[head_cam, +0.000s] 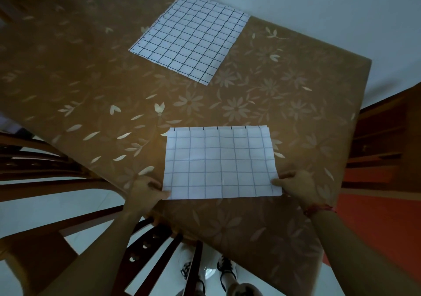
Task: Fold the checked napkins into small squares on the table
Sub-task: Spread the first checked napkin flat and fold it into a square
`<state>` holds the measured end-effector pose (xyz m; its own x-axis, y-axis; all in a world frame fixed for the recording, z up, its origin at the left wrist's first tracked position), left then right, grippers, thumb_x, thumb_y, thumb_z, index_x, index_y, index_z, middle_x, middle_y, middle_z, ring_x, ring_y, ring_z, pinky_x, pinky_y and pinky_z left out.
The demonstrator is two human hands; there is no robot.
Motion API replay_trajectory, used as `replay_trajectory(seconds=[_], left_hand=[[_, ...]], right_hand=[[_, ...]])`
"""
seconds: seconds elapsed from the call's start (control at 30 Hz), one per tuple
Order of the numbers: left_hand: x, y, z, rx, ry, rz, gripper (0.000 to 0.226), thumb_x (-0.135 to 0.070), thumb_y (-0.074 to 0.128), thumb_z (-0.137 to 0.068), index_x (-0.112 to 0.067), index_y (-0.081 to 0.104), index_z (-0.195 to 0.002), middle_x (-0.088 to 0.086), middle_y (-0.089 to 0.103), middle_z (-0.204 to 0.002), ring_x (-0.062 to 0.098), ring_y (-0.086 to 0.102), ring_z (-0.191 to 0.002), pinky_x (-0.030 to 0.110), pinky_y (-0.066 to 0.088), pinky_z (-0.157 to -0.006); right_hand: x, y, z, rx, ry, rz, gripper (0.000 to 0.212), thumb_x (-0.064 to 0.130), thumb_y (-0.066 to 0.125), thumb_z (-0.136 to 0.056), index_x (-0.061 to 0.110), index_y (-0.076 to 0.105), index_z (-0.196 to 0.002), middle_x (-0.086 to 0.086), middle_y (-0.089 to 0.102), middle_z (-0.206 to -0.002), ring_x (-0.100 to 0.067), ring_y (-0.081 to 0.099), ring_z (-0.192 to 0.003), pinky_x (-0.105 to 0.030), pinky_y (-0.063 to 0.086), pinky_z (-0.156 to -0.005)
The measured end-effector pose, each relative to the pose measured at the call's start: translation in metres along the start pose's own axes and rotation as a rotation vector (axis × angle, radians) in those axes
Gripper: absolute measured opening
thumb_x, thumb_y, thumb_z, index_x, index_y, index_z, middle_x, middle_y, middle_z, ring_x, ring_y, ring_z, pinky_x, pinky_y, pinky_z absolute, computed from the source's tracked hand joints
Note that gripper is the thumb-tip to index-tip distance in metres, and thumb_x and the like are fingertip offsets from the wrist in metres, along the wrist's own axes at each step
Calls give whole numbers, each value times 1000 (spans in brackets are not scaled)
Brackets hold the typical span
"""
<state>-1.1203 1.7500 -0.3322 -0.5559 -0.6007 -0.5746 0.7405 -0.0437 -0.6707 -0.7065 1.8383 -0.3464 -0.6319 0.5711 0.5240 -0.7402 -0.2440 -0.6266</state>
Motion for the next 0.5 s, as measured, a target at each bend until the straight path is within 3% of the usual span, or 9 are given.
replay_trajectory(seconds=[0.13, 0.23, 0.4, 0.5], left_hand=[[-2, 0, 4, -31, 53, -1, 16, -12, 82, -69, -16, 69, -77, -11, 62, -67, 7, 59, -66, 22, 45, -59], [-5, 1, 4, -74, 63, -11, 20, -14, 80, -73, -23, 62, -74, -12, 61, -68, 5, 57, -69, 29, 50, -70], [-5, 0, 2, -196, 125, -83, 22, -16, 79, -76, -10, 65, -92, -4, 62, -78, 9, 53, -74, 21, 37, -71], [-8, 5, 1, -232, 169, -165, 23, -26, 73, -82, -14, 63, -99, -4, 61, -87, 14, 54, -84, 27, 40, -77]], right_hand=[[2, -1, -1, -42, -24, 9, 25, 23, 84, -67, 27, 59, -68, -4, 68, -86, -23, 66, -82, -44, 57, -79], [1, 0, -3, -54, -34, 24, 23, 24, 83, -68, 23, 61, -73, -3, 67, -86, -23, 66, -82, -43, 57, -78], [2, 1, -4, -85, -82, 27, 25, 23, 82, -70, 12, 67, -86, -3, 65, -89, -21, 62, -81, -35, 54, -73], [5, 0, -4, -106, -97, 31, 25, 22, 82, -71, 11, 67, -87, -2, 63, -88, -20, 60, -80, -32, 51, -71]])
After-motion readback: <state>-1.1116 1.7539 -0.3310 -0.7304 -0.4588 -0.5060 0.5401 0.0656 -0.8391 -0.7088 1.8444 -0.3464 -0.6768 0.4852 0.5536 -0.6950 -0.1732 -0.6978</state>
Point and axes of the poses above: each hand's wrist, its own z-axis away from the middle knuckle, its own y-axis out of the palm, x = y × z, the point moved 6 cm from there along -z, towards the middle knuckle
